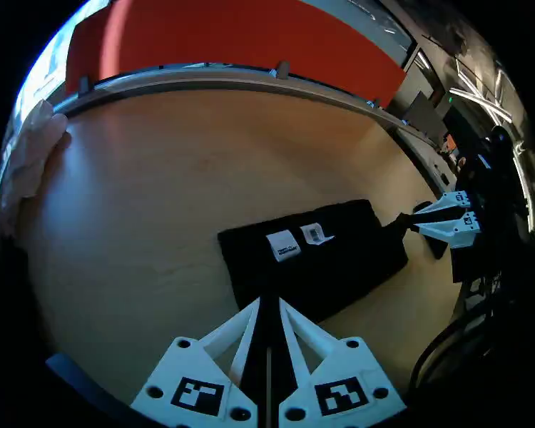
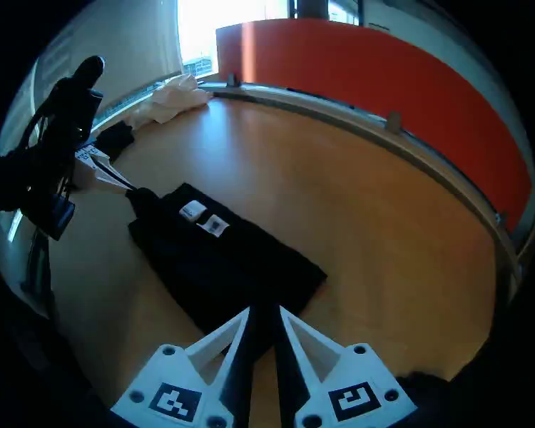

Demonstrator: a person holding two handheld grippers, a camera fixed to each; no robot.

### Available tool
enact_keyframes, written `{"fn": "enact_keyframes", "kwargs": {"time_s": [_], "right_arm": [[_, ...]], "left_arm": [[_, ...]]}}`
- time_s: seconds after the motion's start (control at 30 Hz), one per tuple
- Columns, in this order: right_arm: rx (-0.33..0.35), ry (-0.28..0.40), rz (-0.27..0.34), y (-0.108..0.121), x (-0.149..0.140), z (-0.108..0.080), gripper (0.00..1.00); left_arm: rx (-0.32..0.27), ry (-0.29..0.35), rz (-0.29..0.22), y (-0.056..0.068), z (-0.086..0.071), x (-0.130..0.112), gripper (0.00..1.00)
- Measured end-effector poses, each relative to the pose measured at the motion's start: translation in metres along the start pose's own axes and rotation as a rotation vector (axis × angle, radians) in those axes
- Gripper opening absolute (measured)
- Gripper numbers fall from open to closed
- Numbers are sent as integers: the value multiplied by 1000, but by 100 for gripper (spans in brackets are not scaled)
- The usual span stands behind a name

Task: Fold towel

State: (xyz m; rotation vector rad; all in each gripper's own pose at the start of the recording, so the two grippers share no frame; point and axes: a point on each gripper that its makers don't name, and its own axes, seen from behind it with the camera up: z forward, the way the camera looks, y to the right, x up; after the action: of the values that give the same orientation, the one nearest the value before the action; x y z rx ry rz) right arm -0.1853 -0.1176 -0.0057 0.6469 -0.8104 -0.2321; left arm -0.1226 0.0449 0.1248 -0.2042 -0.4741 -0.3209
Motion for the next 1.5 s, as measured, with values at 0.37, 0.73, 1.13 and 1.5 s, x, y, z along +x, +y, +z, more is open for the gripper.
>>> {"fn": "enact_keyframes", "kwargs": {"time_s": [0.37, 0.73, 1.13, 1.5], "right_arm": [[-61, -13, 41, 16, -5, 26, 24], [-117, -17, 66, 30, -1, 41, 31], [-177, -29, 73, 51, 2, 50, 40], [-216, -38, 78, 63, 8, 57, 46]], "left_arm": [[48, -20, -5, -19, 33, 1, 3], [71, -15, -49, -32, 47, 14, 11], [98, -29, -80, -42, 53, 25, 51], [128, -2, -108, -53, 52, 40, 82]]}}
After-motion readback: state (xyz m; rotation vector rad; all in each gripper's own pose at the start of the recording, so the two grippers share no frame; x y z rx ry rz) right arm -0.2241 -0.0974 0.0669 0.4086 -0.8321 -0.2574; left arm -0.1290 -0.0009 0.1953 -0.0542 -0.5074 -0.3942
